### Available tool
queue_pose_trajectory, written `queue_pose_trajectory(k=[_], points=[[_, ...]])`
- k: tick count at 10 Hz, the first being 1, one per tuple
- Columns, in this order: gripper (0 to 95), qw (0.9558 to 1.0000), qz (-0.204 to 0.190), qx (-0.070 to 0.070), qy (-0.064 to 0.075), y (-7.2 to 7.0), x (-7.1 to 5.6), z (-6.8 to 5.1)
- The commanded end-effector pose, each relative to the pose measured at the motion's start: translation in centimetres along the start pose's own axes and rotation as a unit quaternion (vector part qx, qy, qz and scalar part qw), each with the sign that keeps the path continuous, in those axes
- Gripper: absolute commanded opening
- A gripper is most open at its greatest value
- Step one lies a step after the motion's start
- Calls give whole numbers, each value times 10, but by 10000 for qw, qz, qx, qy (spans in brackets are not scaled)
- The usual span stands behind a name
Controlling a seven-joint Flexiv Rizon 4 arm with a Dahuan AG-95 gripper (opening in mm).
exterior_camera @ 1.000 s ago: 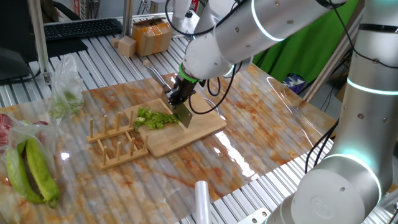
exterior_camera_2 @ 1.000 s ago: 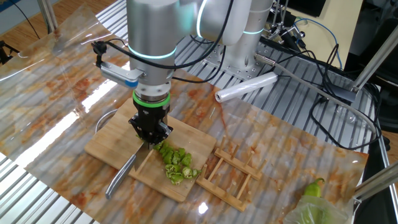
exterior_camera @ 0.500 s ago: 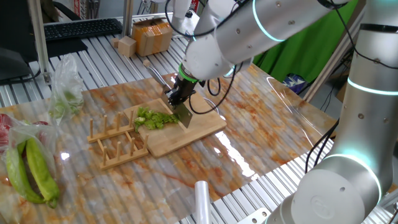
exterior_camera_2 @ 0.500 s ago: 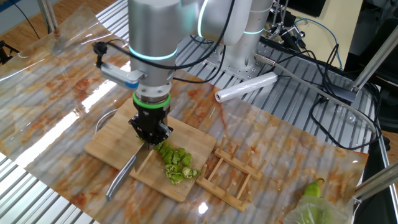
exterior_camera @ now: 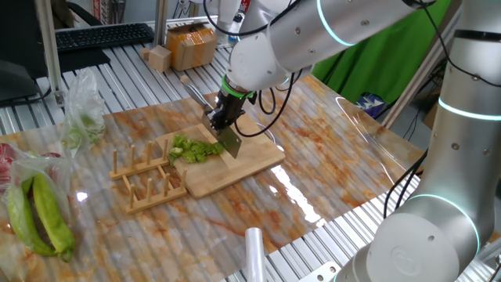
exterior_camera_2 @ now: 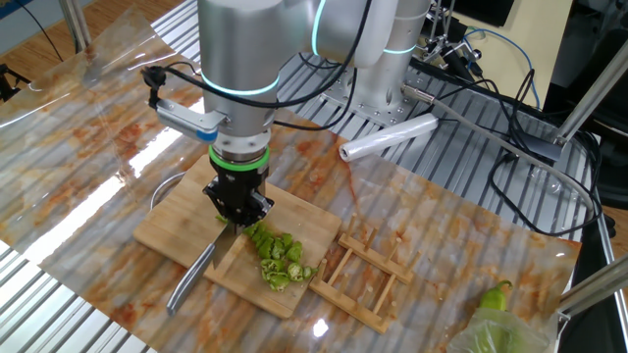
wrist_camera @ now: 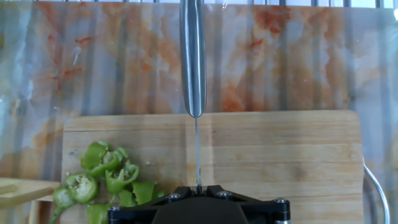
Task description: Chop the chili peppers
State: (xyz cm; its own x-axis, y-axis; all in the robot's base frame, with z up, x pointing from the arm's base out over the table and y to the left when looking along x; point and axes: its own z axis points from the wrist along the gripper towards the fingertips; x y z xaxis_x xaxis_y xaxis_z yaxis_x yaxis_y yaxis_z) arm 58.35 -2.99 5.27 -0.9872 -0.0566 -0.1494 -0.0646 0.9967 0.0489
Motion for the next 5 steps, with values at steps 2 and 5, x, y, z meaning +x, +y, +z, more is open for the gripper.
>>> queue_pose_trajectory(k=[2,5], points=[[0,10000,37,-37,46,2,0,-6],[0,9999,42,-33,87,3,1,-11]])
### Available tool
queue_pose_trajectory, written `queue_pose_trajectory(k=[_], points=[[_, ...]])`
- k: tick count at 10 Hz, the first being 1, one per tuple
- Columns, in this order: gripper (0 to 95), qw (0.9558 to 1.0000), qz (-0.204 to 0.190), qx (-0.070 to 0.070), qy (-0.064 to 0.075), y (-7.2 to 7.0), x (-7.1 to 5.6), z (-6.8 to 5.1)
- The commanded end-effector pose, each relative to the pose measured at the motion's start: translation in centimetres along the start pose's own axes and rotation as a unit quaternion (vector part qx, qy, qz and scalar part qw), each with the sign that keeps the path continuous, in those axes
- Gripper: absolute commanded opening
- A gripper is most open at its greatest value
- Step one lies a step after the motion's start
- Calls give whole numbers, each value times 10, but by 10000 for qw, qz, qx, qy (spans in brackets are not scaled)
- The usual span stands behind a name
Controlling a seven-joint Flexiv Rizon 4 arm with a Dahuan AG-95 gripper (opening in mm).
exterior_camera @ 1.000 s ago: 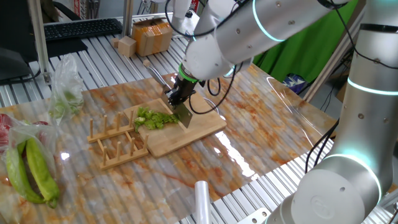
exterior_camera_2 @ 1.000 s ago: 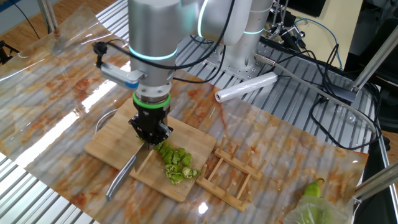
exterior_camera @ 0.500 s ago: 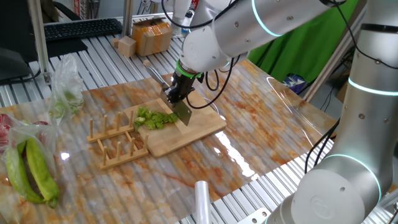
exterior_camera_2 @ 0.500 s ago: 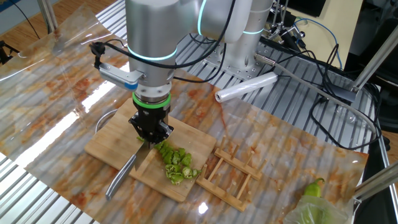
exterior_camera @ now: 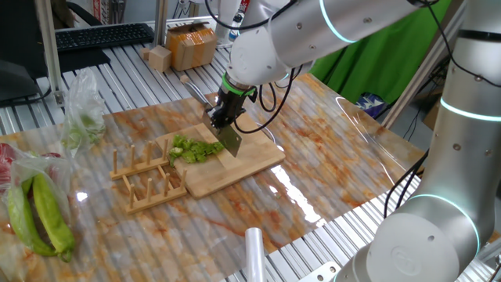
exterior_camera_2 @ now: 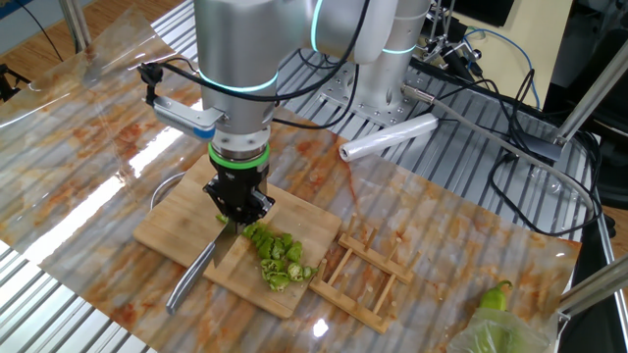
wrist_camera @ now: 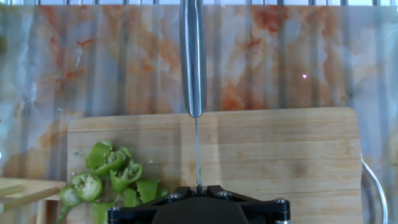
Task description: Chop the chili peppers
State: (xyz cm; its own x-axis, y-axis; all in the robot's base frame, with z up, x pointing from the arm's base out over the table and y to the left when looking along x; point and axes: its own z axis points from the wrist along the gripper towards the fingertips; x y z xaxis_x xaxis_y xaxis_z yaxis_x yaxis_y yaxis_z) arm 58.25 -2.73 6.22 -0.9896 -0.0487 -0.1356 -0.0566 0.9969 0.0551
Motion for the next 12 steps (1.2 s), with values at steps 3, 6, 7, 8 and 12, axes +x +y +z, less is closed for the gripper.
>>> queue_pose_trajectory(k=[3,6,7,8,12], points=[[0,10000,29,-7,47,-1,5,-6],[0,10000,45,-11,47,-1,11,-5],[0,10000,35,-15,47,-1,13,-3],[0,10000,33,-21,39,-1,13,2],[0,9999,46,-59,-105,2,13,42]])
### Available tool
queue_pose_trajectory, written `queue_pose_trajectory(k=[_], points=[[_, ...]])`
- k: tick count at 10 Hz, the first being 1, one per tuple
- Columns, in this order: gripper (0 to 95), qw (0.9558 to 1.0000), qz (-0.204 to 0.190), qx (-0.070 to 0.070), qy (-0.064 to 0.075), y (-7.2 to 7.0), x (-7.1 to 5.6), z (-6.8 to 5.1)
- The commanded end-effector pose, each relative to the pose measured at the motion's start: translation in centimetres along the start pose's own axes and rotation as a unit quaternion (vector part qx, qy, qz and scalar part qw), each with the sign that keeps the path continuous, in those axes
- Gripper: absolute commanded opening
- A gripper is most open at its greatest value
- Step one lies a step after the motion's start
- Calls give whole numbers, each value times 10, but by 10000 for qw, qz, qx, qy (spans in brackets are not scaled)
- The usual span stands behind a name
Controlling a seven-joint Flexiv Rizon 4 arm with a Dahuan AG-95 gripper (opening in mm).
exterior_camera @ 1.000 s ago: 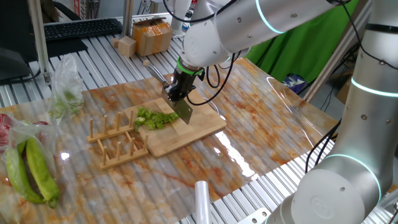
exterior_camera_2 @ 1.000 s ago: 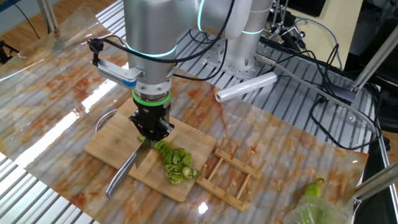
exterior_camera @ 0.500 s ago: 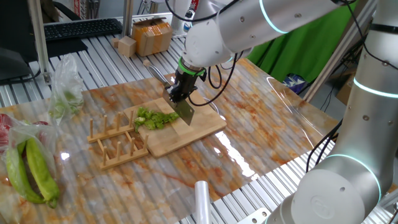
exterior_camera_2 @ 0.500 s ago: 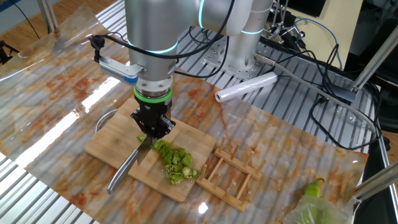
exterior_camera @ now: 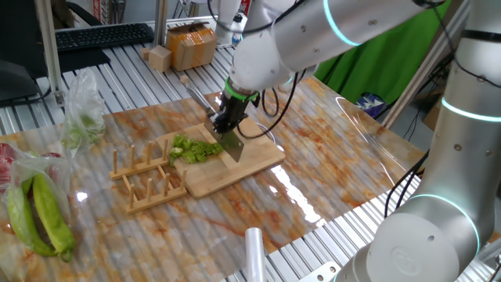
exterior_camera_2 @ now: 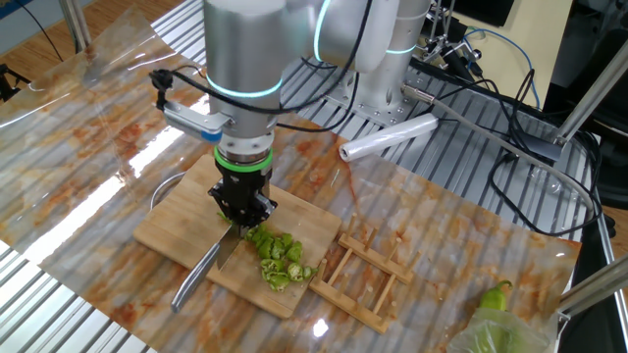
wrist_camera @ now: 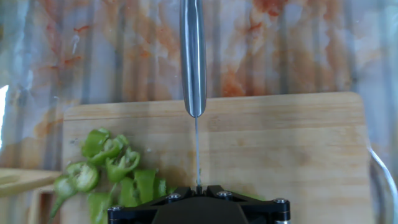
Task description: Chop the chili peppers
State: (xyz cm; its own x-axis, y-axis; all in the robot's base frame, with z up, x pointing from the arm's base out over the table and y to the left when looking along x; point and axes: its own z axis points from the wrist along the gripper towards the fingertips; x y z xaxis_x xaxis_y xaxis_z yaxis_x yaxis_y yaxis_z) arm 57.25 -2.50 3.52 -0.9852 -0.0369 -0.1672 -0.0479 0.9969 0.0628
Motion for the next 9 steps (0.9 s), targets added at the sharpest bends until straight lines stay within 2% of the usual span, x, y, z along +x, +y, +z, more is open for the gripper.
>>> queue_pose_trajectory(k=[1,3,5,7,9], points=[[0,10000,26,-6,48,0,0,10],[0,9999,127,-73,57,0,0,8],[0,9996,258,-28,121,5,-2,5],[0,9992,353,-48,185,12,-8,-7],[0,9991,385,-58,191,18,-9,-10]])
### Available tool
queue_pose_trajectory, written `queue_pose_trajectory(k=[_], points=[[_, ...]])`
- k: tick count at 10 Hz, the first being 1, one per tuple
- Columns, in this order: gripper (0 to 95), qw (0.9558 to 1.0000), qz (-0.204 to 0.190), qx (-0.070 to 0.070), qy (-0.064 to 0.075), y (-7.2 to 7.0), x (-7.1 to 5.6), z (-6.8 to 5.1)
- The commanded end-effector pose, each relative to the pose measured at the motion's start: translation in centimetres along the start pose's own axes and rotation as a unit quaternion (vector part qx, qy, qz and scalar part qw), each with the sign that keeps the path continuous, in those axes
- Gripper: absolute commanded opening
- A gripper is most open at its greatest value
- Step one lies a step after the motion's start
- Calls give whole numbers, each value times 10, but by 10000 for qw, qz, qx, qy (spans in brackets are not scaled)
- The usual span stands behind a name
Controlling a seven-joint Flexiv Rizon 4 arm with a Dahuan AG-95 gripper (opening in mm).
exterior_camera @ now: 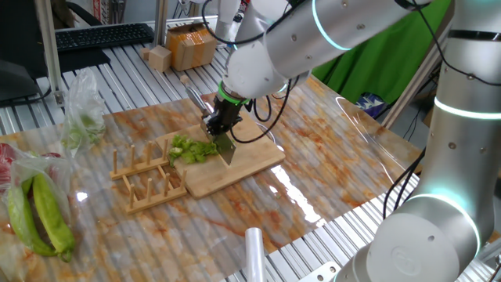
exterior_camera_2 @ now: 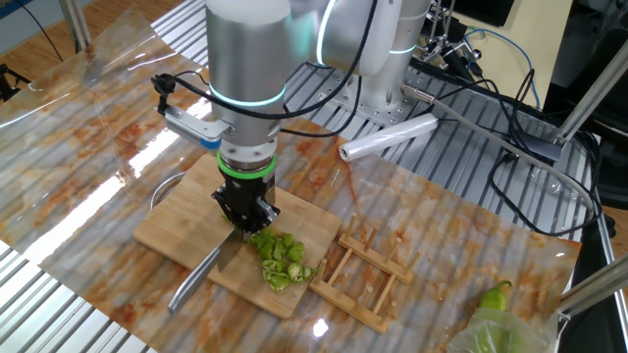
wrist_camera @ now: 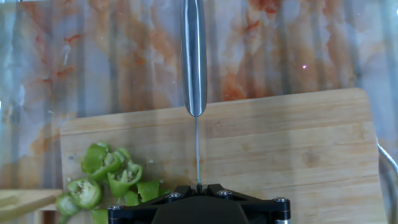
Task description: Chop the chili peppers
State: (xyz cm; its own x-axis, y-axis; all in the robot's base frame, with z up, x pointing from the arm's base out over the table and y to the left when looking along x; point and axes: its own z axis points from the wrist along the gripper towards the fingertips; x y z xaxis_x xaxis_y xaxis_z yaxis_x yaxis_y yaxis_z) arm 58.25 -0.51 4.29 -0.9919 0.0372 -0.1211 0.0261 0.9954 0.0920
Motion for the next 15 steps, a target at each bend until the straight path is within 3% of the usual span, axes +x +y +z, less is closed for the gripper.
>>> queue_pose_trajectory(k=[1,3,6,13,14,15], points=[[0,10000,-41,41,-10,-2,3,-6],[0,9999,-84,77,-49,-2,3,-6],[0,10000,-73,56,-1,-3,3,-9],[0,9999,-4,-12,143,-6,3,-28],[0,9999,-14,7,132,-7,3,-29],[0,9998,-122,139,106,-9,3,-31]])
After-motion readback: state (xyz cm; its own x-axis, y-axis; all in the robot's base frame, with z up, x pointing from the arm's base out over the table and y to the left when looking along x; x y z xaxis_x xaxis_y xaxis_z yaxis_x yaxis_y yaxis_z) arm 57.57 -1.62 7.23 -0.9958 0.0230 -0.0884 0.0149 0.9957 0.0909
